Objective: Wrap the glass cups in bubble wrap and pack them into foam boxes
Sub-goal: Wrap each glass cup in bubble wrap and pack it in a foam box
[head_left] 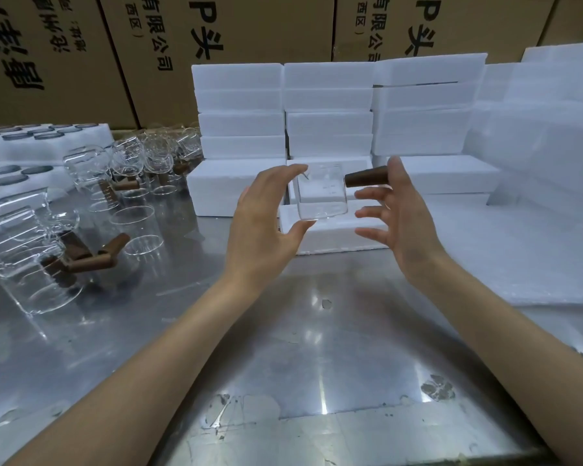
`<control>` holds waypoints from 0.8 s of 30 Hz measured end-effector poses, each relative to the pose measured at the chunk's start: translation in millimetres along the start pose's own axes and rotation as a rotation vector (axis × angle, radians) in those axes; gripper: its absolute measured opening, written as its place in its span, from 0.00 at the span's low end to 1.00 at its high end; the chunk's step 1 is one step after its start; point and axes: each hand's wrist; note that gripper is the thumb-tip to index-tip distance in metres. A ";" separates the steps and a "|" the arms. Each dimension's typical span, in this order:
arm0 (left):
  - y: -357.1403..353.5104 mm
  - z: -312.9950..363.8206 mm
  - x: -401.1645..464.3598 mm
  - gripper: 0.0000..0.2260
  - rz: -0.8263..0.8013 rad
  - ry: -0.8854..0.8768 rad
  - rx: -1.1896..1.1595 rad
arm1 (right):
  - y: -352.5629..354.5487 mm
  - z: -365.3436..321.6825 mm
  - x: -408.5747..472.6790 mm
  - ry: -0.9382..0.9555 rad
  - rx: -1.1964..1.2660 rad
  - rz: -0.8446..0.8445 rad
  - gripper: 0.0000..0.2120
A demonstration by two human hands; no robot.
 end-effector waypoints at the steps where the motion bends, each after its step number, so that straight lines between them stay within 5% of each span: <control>1: -0.4 -0.6 -0.5 0.26 -0.014 -0.009 0.012 | -0.1 0.2 0.3 0.037 -0.039 0.014 0.19; 5: -4.1 -4.1 -3.4 0.26 -0.084 -0.060 0.098 | -1.2 5.7 1.7 0.097 -0.172 0.005 0.11; 16: -9.3 -22.0 -8.3 0.37 -0.388 0.029 0.028 | 13.0 10.5 11.5 -0.397 -0.045 -0.145 0.08; 24: -14.5 -34.7 -12.8 0.29 -0.487 0.028 0.014 | 19.8 15.6 15.4 -0.420 -0.217 -0.159 0.07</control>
Point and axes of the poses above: each hand's wrist, its own x-axis towards the middle knuckle, its own y-axis out of the back of the hand, z = x × y, and after that the axes turned 4 degrees about -x, right-handed
